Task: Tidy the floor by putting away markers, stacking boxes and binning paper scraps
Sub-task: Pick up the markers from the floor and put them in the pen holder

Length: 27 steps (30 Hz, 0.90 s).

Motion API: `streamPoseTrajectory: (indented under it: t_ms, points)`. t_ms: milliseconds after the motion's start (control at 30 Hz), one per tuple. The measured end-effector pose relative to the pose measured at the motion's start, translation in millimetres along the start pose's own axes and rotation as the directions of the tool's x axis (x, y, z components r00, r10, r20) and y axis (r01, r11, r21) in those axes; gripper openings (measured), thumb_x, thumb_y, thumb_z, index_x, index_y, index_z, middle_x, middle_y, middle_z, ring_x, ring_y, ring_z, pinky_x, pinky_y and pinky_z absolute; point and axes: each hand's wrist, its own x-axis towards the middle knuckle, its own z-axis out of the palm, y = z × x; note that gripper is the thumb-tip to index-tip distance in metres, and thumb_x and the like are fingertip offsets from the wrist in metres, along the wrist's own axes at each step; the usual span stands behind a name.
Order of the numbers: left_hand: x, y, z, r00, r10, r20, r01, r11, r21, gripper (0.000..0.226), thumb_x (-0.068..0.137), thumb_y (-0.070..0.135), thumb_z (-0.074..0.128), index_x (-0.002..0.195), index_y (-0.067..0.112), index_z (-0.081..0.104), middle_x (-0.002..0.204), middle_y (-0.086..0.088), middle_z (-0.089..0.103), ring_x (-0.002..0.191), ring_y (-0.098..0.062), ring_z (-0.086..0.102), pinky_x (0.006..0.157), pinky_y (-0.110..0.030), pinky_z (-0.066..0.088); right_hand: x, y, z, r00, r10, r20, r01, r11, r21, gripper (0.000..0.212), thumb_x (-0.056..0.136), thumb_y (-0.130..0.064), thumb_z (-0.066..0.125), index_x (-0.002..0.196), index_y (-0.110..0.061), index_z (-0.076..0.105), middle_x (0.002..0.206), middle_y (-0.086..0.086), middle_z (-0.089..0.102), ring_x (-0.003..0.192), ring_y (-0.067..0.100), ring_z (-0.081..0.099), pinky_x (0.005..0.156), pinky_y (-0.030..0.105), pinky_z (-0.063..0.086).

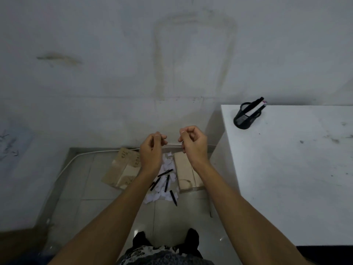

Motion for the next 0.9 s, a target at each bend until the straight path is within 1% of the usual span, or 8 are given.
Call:
streamPoseTrajectory:
  t_ms: [100,200,300,467,533,600,700,900]
  points:
    - [7,-10,-33,1.000,-0.002,0.011,0.002,1.000,0.011,0.029,0.102,0.026,0.046,0.085,0.024,0.069,0.070,0.013,0.068,0.070,-0.001,0.063,0.065,-0.013,0.049,-6,9,28,1.000,0.009,0.014,-0.008,1.000,-0.020,0.013,0.096,-0.014,0.062,0.087,-0.005,0.060,0.068,0.007,0.063,0.054,0.007,0.055,0.052,0.023,0.043]
    - [19,-23,-63,0.997,0.005,0.071,-0.007,0.999,0.034,0.026,0.102,0.020,0.046,0.090,0.022,0.069,0.070,0.010,0.065,0.069,-0.005,0.061,0.065,-0.018,0.050,-10,25,53,0.999,0.041,0.012,-0.041,0.999,0.001,0.012,0.096,-0.012,0.061,0.087,-0.003,0.061,0.068,0.009,0.064,0.054,0.012,0.058,0.048,0.021,0.045]
    - [39,-44,-87,0.992,0.015,0.127,-0.023,0.998,0.065,0.023,0.101,0.015,0.047,0.093,0.017,0.068,0.073,0.006,0.066,0.072,-0.009,0.063,0.070,-0.022,0.053,-7,56,77,0.997,0.074,0.010,-0.074,0.997,-0.009,0.012,0.095,-0.014,0.062,0.086,-0.006,0.063,0.069,0.011,0.065,0.053,0.017,0.059,0.047,0.024,0.046]
    - [71,-107,-113,0.984,-0.025,0.176,-0.004,0.987,0.158,0.023,0.100,0.015,0.051,0.090,0.029,0.066,0.075,0.019,0.067,0.073,-0.002,0.064,0.069,-0.017,0.052,4,133,97,0.990,0.141,-0.002,-0.140,0.987,-0.078,0.012,0.095,-0.015,0.061,0.083,-0.012,0.065,0.070,0.007,0.070,0.053,0.016,0.060,0.047,0.027,0.046]
    - [88,-144,-119,0.981,-0.044,0.191,0.010,0.984,0.175,0.022,0.099,0.013,0.051,0.092,0.026,0.067,0.074,0.019,0.067,0.074,-0.002,0.064,0.071,-0.019,0.053,15,171,100,0.989,0.145,0.006,-0.144,0.983,-0.111,0.013,0.095,-0.014,0.061,0.083,-0.012,0.065,0.070,0.005,0.070,0.053,0.015,0.060,0.047,0.026,0.047]
    - [105,-191,-121,0.978,-0.063,0.199,0.023,0.980,0.197,0.020,0.099,0.011,0.051,0.093,0.021,0.068,0.074,0.012,0.067,0.074,-0.005,0.064,0.073,-0.024,0.053,27,219,101,0.990,0.140,0.015,-0.136,0.979,-0.151,0.012,0.095,-0.013,0.061,0.085,-0.008,0.065,0.070,0.005,0.070,0.054,0.014,0.061,0.048,0.024,0.047]
    - [125,-273,-121,0.970,-0.098,0.224,0.052,0.978,0.202,0.020,0.099,0.010,0.050,0.093,0.020,0.067,0.077,0.005,0.068,0.075,-0.006,0.064,0.077,-0.028,0.053,43,297,98,0.990,0.143,0.017,-0.137,0.970,-0.201,0.013,0.096,-0.014,0.061,0.087,-0.005,0.065,0.071,0.007,0.070,0.055,0.012,0.060,0.048,0.021,0.046]
    - [136,-441,-118,0.962,-0.099,0.254,0.033,0.968,0.250,0.021,0.099,0.013,0.051,0.095,0.022,0.069,0.085,0.002,0.071,0.083,-0.013,0.066,0.082,-0.029,0.054,62,459,92,0.989,0.125,0.080,-0.099,0.956,-0.276,0.012,0.094,-0.011,0.061,0.084,-0.013,0.067,0.072,0.007,0.069,0.056,0.006,0.061,0.049,0.016,0.046]
